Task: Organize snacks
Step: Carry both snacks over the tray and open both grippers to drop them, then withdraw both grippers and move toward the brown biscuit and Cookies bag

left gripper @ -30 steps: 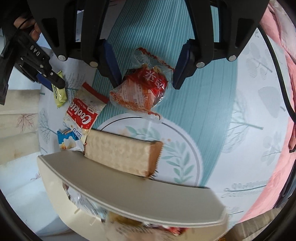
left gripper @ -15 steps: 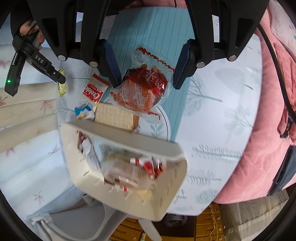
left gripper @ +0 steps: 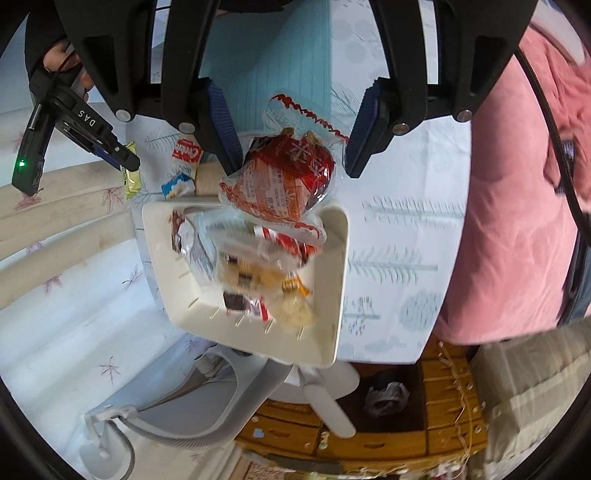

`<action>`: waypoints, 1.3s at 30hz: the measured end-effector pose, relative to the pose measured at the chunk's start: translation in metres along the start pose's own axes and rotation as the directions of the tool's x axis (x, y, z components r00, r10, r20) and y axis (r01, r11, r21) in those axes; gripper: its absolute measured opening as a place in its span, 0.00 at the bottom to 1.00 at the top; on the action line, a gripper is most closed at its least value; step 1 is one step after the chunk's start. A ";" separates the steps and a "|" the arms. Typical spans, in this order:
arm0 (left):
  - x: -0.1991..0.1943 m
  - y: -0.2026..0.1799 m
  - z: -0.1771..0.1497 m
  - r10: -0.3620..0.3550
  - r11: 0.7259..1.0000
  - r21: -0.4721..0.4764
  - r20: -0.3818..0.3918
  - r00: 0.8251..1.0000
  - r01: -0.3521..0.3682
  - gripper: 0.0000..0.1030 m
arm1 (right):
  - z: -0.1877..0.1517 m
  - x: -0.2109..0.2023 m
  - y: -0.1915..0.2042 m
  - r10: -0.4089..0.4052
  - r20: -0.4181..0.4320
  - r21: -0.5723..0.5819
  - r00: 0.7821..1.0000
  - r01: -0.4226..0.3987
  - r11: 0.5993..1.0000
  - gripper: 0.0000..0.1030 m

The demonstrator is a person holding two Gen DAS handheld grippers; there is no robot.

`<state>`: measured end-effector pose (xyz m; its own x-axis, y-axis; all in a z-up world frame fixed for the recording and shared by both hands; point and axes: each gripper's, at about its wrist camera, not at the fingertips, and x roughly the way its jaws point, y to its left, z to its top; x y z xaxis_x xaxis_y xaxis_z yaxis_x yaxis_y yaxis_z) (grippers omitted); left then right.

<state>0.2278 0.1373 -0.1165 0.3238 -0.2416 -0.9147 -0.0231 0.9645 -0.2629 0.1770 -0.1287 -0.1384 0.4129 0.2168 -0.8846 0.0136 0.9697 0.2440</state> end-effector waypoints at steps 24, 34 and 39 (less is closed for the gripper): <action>0.030 0.020 0.071 -0.111 0.986 0.129 0.043 0.993 0.105 0.76 | 0.038 0.015 0.038 -0.115 0.220 0.185 0.969 0.074 0.980 0.53; 0.023 0.013 0.065 -0.126 0.988 0.091 0.055 0.990 0.121 0.84 | 0.030 0.003 0.017 -0.091 0.218 0.188 0.972 0.050 0.981 0.61; 0.013 0.002 0.053 -0.133 0.988 0.086 0.069 0.989 0.127 0.84 | 0.025 -0.006 0.010 -0.080 0.207 0.167 0.975 0.045 0.985 0.61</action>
<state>0.2821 0.1417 -0.1129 0.3886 -0.3595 -0.8484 0.0999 0.9318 -0.3490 0.1973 -0.1234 -0.1211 0.5902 0.1105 -0.7996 0.1841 0.9461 0.2666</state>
